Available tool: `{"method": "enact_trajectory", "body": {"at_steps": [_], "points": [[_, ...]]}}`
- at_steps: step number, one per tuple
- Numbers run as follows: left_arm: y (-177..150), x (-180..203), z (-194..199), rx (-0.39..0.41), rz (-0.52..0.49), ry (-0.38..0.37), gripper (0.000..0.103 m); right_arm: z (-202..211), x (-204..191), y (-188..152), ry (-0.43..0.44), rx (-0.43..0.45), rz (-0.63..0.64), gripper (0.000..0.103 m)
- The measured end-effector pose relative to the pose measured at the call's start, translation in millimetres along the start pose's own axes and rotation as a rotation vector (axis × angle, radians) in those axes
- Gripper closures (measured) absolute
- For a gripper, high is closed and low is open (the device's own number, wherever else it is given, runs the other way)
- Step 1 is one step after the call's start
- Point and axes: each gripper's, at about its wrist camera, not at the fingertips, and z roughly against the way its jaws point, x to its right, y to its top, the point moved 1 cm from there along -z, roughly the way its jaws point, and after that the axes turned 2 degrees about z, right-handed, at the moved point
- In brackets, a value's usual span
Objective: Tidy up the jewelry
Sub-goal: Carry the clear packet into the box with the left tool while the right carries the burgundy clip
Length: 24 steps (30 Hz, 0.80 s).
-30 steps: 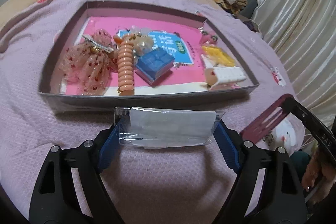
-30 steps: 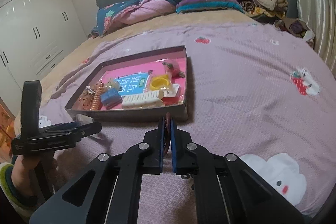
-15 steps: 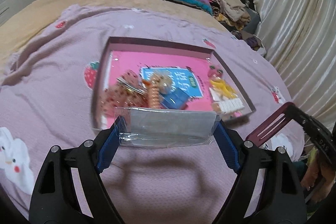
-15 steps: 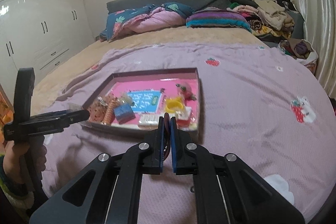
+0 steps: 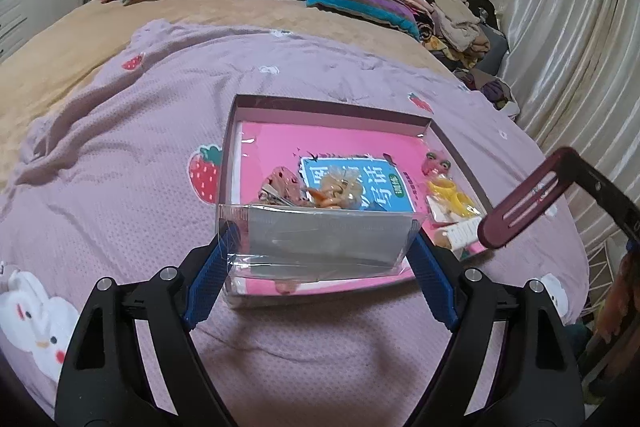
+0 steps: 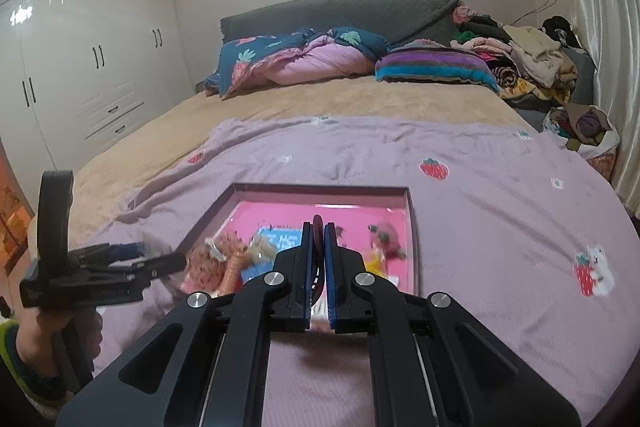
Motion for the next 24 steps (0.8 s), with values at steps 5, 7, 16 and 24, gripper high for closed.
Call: {"method": "enact_trajectory", "body": {"at_steps": [5, 7, 16, 24], "points": [[6, -3, -7, 0.003, 0.003, 0.002, 0.028, -14, 1, 13, -0.006, 0.003, -0.009, 0.098], [7, -4, -10, 0.002, 0.005, 0.003, 0.028, -19, 3, 16, -0.006, 0.002, -0.014, 0.098], [18, -3, -27, -0.001, 0.002, 0.006, 0.028, -37, 8, 22, 0.001, -0.001, -0.05, 0.098], [33, 4, -51, -0.017, -0.021, 0.013, 0.027, -59, 17, 8, 0.03, -0.067, -0.104, 0.098]]}}
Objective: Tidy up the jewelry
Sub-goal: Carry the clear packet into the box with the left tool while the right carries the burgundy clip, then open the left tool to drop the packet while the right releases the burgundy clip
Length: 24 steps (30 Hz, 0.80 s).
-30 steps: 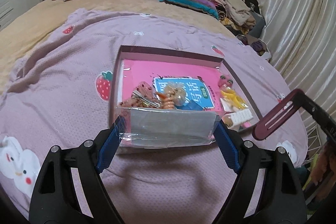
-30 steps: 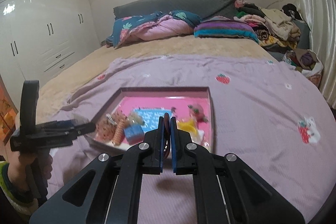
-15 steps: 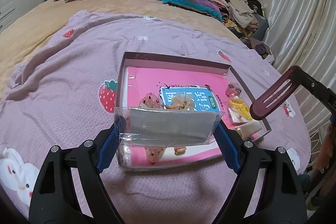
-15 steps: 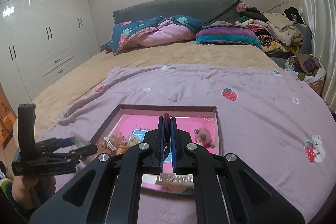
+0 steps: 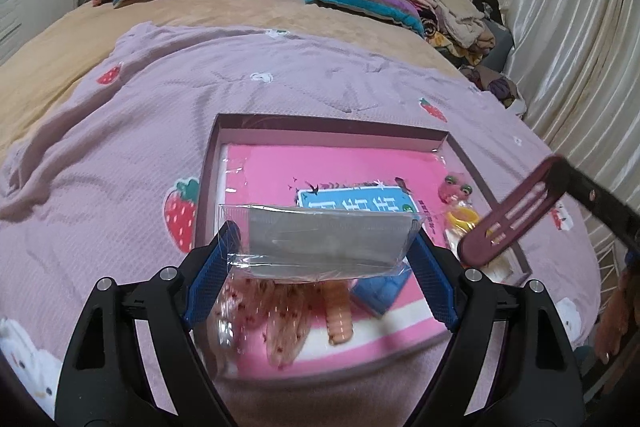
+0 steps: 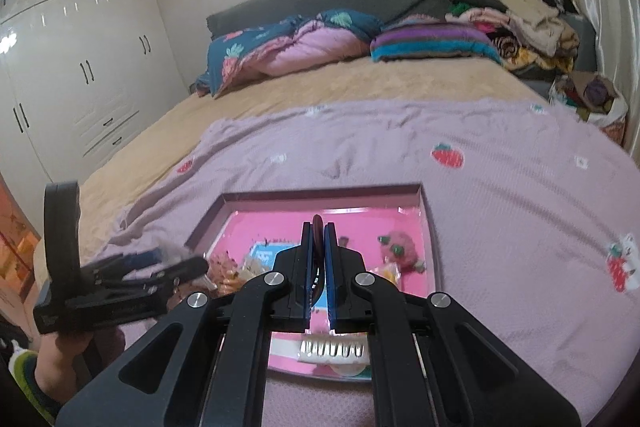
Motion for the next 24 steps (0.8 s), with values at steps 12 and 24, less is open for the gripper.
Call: {"method": "enact_trajectory", "body": {"at_steps": [12, 24], "points": [[-5, -5, -35, -0.063, -0.001, 0.014, 0.027, -33, 22, -32, 0.016, -0.115, -0.12, 0.097], [-6, -3, -37, -0.072, -0.014, 0.018, 0.025, -32, 41, -48, -0.071, -0.15, -0.177, 0.058]]}}
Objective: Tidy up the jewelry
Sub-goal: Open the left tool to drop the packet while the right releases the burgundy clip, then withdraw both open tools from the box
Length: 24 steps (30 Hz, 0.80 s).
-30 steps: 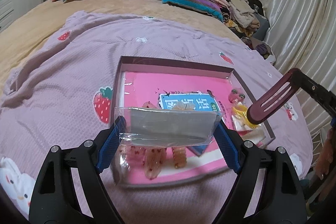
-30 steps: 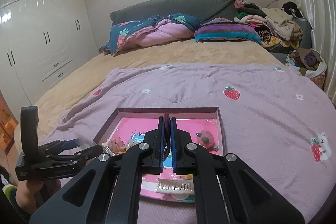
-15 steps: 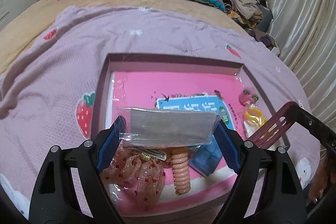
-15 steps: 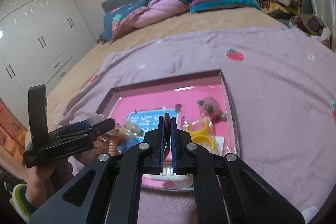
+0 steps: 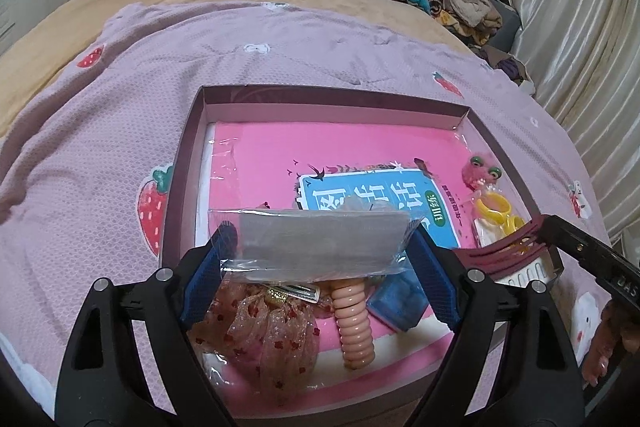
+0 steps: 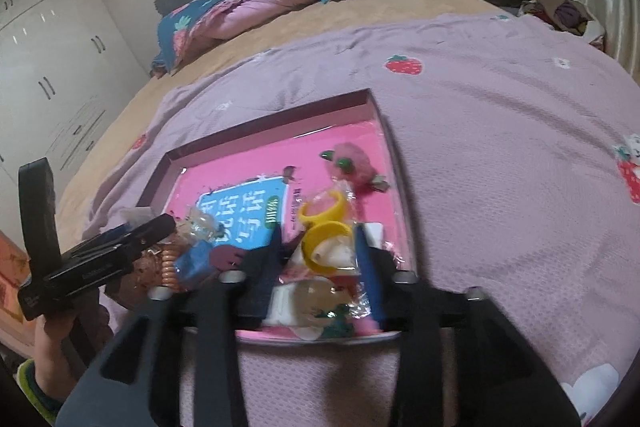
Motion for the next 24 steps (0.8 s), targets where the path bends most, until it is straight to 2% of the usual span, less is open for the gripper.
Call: {"method": "enact_trajectory", "body": {"at_steps": [2, 6, 12, 24], "points": [[0, 0, 0, -0.004, 0.002, 0.001, 0.024, 5, 0, -2, -0.016, 0.011, 0.008, 0.055], [0, 2, 2, -0.005, 0.003, -0.003, 0.023, 19, 0, -6, -0.049, 0.044, 0.03, 0.038], [0, 5, 13, 0.007, 0.003, -0.006, 0.019, 41, -2, -12, -0.094, 0.09, 0.071, 0.022], [-1, 15, 54, 0.065, -0.008, -0.005, 0.01, 81, -16, -22, -0.117, 0.162, 0.153, 0.012]]}}
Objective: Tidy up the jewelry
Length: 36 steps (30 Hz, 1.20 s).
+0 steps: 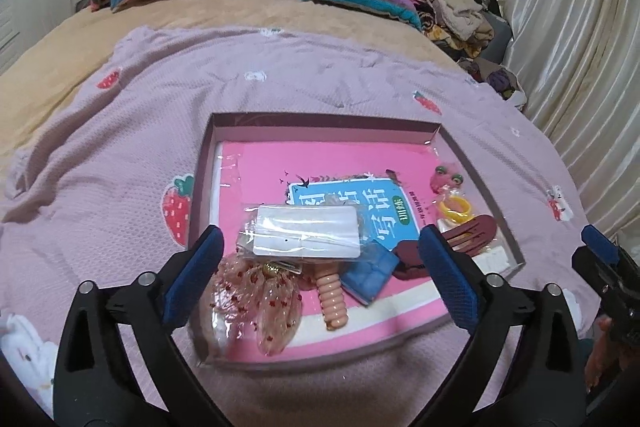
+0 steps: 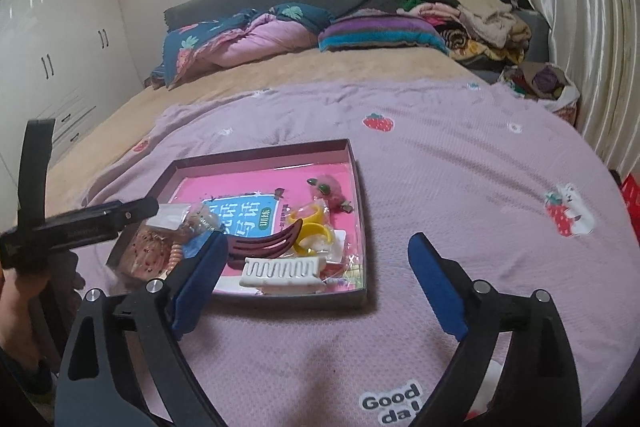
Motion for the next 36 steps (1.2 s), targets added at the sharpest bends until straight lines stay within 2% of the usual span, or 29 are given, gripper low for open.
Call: {"method": "enact_trajectory", "body": {"at_steps": [8, 21, 36], "points": [[-4, 7, 34, 0.045, -0.004, 0.0, 0.01, 29, -12, -4, 0.012, 0.047, 0.052, 0.007], [-31, 20, 79, 0.09, -0.032, 0.041, 0.01, 64, -20, -12, 0.022, 0.094, 0.102, 0.006], [-78, 15, 99, 0.103, -0.015, 0.065, 0.01, 76, -20, -43, 0.013, 0.082, 0.134, 0.005]]}}
